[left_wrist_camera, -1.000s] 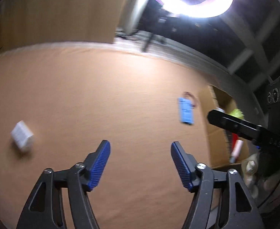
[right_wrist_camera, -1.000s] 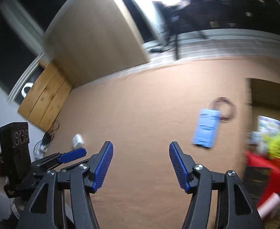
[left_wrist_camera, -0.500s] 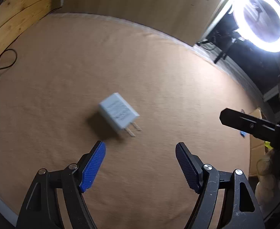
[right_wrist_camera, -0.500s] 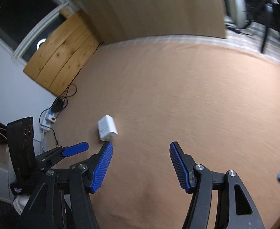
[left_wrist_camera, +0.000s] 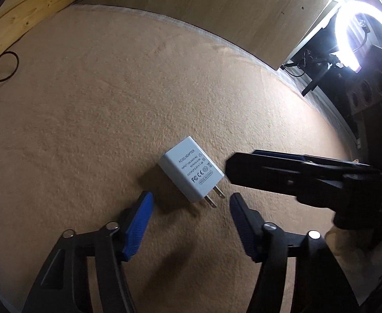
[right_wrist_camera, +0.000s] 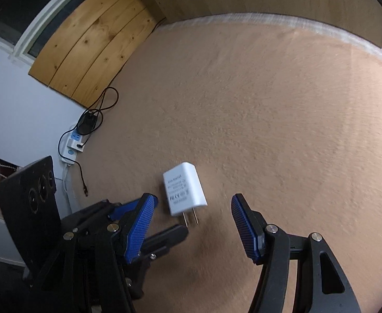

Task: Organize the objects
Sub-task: 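Close the right tool on the white power adapter and lift it, then carry the adapter with the right tool into the box and release, then withdraw both open tools from the box toward the blue phone stand, then reach the left tool to the blue phone stand and close on it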

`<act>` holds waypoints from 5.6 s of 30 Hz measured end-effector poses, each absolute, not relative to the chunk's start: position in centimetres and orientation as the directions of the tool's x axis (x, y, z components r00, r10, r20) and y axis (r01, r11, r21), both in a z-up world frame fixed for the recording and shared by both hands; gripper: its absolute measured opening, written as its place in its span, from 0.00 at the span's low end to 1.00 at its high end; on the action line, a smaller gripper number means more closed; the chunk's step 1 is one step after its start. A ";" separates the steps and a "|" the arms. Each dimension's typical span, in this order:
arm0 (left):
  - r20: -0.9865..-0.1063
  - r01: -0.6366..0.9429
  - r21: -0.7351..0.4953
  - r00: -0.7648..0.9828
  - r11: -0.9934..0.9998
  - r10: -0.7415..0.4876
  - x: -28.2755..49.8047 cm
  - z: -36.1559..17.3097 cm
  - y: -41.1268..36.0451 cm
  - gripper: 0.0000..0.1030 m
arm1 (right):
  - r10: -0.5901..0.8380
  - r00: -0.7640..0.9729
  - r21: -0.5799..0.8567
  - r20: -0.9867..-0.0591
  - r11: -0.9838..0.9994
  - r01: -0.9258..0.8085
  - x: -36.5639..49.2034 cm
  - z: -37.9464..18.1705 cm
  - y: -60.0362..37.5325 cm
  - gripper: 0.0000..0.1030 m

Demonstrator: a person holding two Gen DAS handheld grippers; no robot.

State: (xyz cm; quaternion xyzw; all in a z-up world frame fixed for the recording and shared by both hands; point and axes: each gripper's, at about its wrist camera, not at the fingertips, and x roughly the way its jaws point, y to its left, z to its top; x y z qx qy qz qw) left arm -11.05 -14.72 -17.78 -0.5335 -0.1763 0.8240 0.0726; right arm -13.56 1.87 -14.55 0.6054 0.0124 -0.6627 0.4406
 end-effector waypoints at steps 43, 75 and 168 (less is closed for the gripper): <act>-0.784 -0.238 -0.393 -0.419 -0.888 0.459 -10.5 -11.5 -0.1 0.35 | -0.587 -0.129 0.456 -0.800 -0.733 0.505 -12.2 -9.2 17.1 0.29; -0.740 -0.723 -0.402 -0.104 -0.562 0.664 -3.4 -7.9 34.7 0.36 | -0.398 -0.477 0.441 -0.784 -0.897 0.025 -6.0 -6.5 52.1 0.29; -0.895 -0.397 -0.222 -0.280 -0.891 0.348 -18.3 -17.4 25.8 0.34 | -0.379 -0.490 0.423 -0.785 -0.906 0.023 -6.0 -6.1 48.6 0.60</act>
